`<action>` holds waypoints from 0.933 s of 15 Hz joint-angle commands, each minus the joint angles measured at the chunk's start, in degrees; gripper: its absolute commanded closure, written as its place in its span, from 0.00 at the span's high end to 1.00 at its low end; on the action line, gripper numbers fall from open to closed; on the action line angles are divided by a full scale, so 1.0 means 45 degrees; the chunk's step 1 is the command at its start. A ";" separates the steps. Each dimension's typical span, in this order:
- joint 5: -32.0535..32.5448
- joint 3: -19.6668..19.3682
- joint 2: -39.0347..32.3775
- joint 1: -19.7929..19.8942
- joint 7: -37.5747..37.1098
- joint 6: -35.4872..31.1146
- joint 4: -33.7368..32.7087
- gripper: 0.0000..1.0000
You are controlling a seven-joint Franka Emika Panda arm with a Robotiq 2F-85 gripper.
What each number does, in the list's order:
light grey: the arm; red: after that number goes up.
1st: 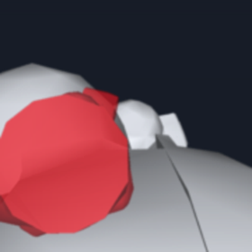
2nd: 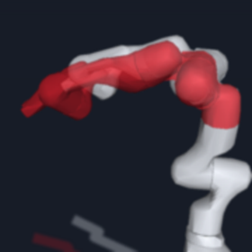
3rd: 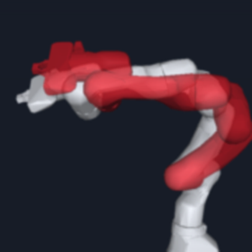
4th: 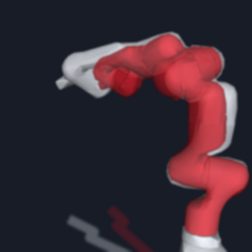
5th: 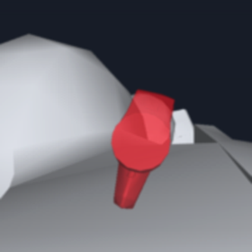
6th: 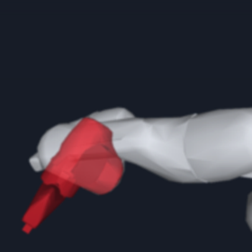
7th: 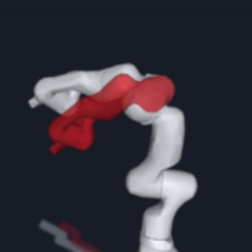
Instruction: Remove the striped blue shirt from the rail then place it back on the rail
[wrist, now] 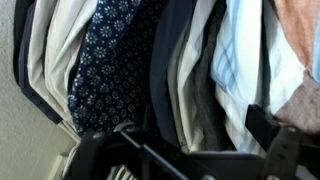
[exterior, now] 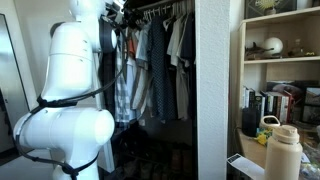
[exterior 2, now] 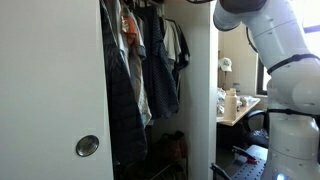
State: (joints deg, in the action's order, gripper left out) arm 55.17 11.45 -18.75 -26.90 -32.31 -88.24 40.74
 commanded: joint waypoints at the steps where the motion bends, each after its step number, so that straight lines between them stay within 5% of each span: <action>1: -0.0564 -0.0533 -0.1169 -0.0166 0.1195 -0.0079 -0.1855 1.00; 5: -0.1485 0.0095 -0.1511 0.0360 0.2060 -0.0253 -0.2291 1.00; 6: -0.2037 -0.0610 -0.1862 -0.0119 0.2474 -0.0154 -0.2963 1.00; 14: -0.4096 -0.2086 -0.2906 -0.0578 0.4006 -0.0183 -0.4608 1.00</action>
State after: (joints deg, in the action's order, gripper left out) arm 39.82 5.03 -28.66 -29.00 -17.47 -88.75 24.27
